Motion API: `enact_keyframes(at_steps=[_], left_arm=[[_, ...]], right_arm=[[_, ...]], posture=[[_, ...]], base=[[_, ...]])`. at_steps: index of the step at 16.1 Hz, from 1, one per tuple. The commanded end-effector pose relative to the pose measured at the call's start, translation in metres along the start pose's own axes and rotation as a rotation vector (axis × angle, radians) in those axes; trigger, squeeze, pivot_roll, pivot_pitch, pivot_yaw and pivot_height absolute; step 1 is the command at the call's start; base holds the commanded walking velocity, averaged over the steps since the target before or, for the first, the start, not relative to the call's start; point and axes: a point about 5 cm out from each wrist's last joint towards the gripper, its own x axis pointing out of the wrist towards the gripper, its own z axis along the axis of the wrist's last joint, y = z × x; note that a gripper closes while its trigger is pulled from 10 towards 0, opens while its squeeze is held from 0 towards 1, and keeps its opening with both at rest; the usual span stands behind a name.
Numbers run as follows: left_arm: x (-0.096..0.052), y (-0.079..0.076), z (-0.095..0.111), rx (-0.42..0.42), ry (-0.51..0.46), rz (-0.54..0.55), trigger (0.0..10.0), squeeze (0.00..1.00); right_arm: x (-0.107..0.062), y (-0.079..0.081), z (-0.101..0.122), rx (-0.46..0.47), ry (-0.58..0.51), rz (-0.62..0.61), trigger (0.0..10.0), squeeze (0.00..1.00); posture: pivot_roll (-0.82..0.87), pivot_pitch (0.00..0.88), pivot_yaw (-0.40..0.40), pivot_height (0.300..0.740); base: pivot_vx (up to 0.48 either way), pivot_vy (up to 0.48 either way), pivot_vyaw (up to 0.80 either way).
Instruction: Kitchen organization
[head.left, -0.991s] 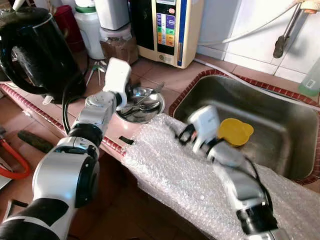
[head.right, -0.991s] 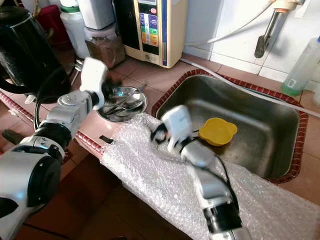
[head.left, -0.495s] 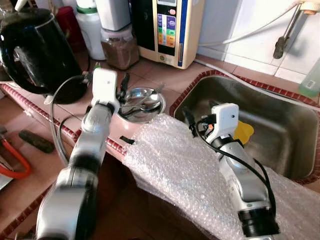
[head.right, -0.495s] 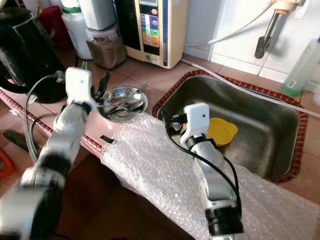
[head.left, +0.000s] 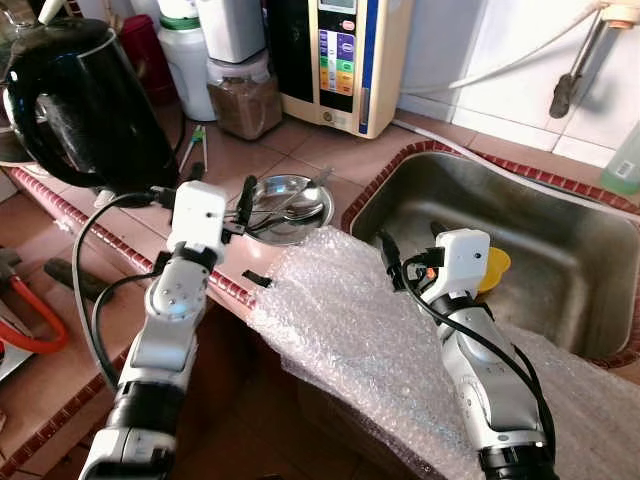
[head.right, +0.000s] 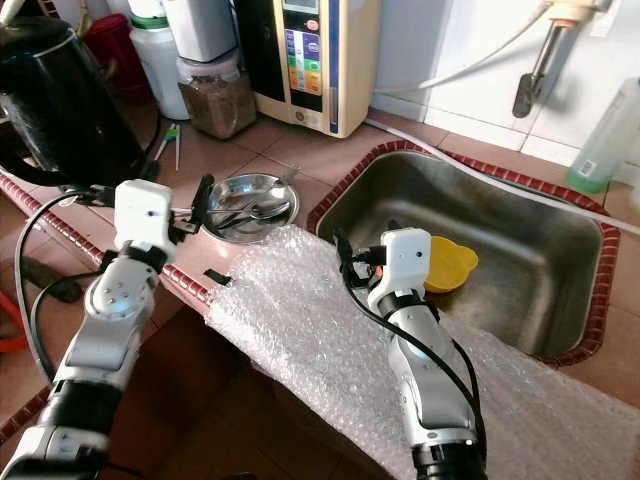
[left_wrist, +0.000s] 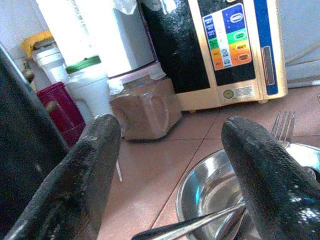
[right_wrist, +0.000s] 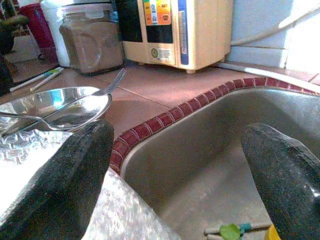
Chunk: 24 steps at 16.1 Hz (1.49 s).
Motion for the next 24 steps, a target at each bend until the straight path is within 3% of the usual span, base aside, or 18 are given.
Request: enact_keyframes(at_steps=[1,4,5,8,10,12,14,19,20,21,23,24], left_arm=[[-0.006,0.002,-0.002,0.01,0.021,0.003,10.0,1.0],[-0.015,0.003,-0.03,-0.106,0.23,-0.006,10.0,1.0],[-0.005,0.009,-0.029,-0.136,0.264,-0.033,10.0,1.0],[0.02,0.021,-0.017,-0.094,0.276,-0.133,10.0,1.0],[0.033,0.021,-0.015,-0.077,0.298,-0.193,10.0,1.0],[0.049,0.014,-0.018,-0.07,0.382,-0.299,10.0,1.0],[0.053,0.011,-0.02,-0.065,0.438,-0.372,10.0,1.0],[0.067,0.012,-0.02,-0.039,0.501,-0.399,10.0,0.98],[0.068,0.012,-0.02,-0.045,0.499,-0.388,10.0,0.74],[0.07,0.011,-0.018,-0.073,0.481,-0.363,10.0,0.0],[0.068,0.007,-0.02,-0.156,0.464,-0.321,10.0,0.0],[0.067,0.006,-0.022,-0.159,0.467,-0.321,10.0,0.0]], right_arm=[[-0.002,0.003,0.001,0.001,-0.004,0.004,10.0,0.0],[-0.007,0.007,0.003,-0.012,-0.005,0.001,10.0,0.0],[-0.01,0.007,0.005,0.004,-0.009,-0.01,10.0,0.0],[-0.017,0.015,0.001,0.003,0.005,-0.022,10.0,0.0],[-0.024,0.014,0.001,0.011,0.006,-0.063,10.0,0.0],[-0.032,0.012,-0.002,0.013,0.018,-0.106,10.0,0.0],[-0.035,0.012,-0.002,0.008,0.02,-0.116,10.0,0.0],[-0.04,0.004,0.002,-0.006,0.022,-0.143,10.0,0.0],[-0.041,0.003,0.003,-0.004,0.022,-0.134,10.0,0.0],[-0.042,0.002,0.004,-0.029,0.021,-0.12,10.0,0.0],[-0.04,0.0,0.005,-0.045,0.032,-0.099,10.0,0.0],[-0.038,0.0,0.006,-0.048,0.035,-0.091,10.0,0.0]], posture=[[-0.01,0.058,0.117,0.74],[-0.05,0.045,0.114,0.74],[-0.06,0.049,0.113,0.74],[-0.1,0.056,0.152,0.74],[-0.13,0.061,0.184,0.74],[-0.16,0.062,0.215,0.74],[-0.18,0.063,0.227,0.74],[-0.21,0.065,0.222,0.74],[-0.21,0.066,0.217,0.74],[-0.21,0.066,0.201,0.74],[-0.21,0.059,0.169,0.74],[-0.21,0.057,0.157,0.74]], base=[[0.0,0.0,0.0],[0.0,0.0,0.0],[0.0,0.0,0.0],[0.0,0.0,0.0],[0.0,0.0,0.0],[0.0,0.0,0.0],[0.0,0.0,0.0],[0.0,0.0,0.0],[0.0,0.0,0.0],[0.0,0.0,0.0],[0.0,0.0,0.0],[0.0,0.0,0.0]])
